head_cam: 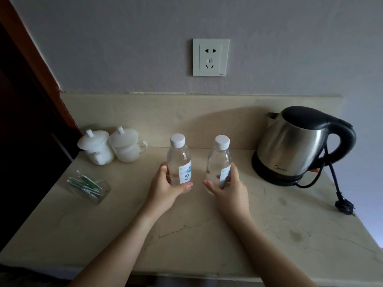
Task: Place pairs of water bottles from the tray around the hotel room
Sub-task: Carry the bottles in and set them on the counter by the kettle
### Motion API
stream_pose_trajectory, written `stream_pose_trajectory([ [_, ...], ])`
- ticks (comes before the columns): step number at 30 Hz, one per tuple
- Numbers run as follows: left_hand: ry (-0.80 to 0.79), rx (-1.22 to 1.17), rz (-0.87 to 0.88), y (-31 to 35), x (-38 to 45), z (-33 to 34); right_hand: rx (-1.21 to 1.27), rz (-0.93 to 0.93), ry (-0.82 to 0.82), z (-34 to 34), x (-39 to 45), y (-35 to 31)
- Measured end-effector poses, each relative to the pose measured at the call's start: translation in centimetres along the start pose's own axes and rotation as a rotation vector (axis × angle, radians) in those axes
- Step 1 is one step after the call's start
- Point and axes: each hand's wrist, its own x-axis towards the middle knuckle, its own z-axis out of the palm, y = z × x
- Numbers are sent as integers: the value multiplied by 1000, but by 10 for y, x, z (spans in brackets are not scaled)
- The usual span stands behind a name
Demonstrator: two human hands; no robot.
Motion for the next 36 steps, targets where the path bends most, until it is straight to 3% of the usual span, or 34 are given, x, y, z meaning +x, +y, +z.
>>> stream_pose_trajectory([
  [6,-64,-8,13,2,40,12,-47,32,122,19,39,3],
  [22,-37,-116,66,-6,99,33,-65,-9,-35,42,98,10],
  [36,-31,-83,141,-9,107,39,16,22,12,45,112,10],
])
